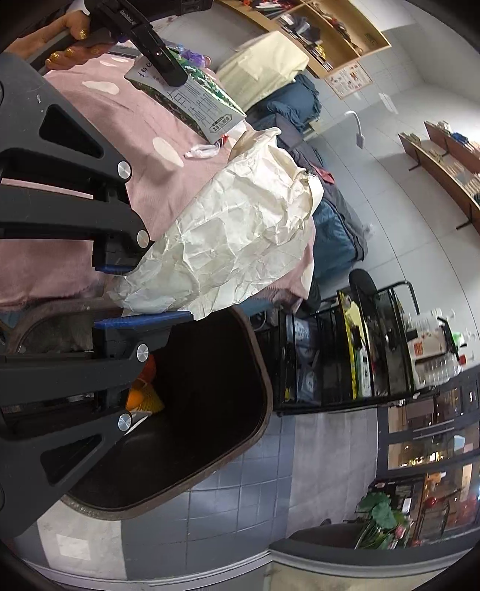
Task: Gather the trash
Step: 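Carry the carton and crumpled paper over the brown bin with both tools, then open the right tool to drop the crumpled paper into the bin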
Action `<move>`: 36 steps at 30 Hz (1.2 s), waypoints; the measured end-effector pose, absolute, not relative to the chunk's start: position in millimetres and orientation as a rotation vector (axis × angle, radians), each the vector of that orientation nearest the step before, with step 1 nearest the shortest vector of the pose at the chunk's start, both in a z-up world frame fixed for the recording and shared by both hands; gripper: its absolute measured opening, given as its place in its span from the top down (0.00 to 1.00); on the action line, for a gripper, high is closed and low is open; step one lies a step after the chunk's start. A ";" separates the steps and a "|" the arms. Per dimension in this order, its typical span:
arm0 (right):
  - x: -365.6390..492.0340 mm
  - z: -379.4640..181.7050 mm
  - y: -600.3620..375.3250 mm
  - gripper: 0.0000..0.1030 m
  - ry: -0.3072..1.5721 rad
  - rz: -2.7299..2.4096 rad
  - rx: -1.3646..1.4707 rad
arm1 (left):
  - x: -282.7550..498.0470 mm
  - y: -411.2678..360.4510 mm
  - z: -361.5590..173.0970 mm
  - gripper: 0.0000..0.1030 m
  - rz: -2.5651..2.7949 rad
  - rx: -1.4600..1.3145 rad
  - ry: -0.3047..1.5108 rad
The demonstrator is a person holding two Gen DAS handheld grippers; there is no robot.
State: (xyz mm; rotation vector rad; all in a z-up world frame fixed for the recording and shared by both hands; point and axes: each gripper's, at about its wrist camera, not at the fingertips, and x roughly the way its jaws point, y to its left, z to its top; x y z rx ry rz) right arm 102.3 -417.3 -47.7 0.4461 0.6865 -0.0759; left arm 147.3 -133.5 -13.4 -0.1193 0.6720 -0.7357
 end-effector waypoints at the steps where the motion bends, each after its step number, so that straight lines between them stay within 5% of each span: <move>1: 99.5 -50.5 -421.0 0.83 0.689 -0.088 0.451 | 146.8 -138.5 -12.9 0.50 -0.747 -0.117 0.673; 22: 104.1 -128.5 -465.2 0.82 0.834 -0.259 0.537 | 135.5 -216.4 -11.8 0.50 -0.879 -0.009 0.676; 24: 104.4 -133.2 -467.8 0.74 0.840 -0.266 0.549 | 134.4 -220.3 -12.6 0.50 -0.884 0.001 0.678; 25: 103.9 -135.5 -469.4 0.60 0.839 -0.270 0.559 | 134.4 -222.8 -13.5 0.50 -0.885 0.008 0.678; 26: 104.2 -136.6 -470.5 0.37 0.836 -0.279 0.567 | 134.6 -224.3 -14.2 0.50 -0.887 0.012 0.680; 27: 103.0 -136.7 -471.8 0.27 0.828 -0.297 0.574 | 134.3 -225.8 -15.0 0.50 -0.888 0.014 0.683; 36: 90.6 -126.7 -473.6 0.24 0.783 -0.305 0.581 | 135.5 -246.8 -17.7 0.50 -0.913 0.036 0.701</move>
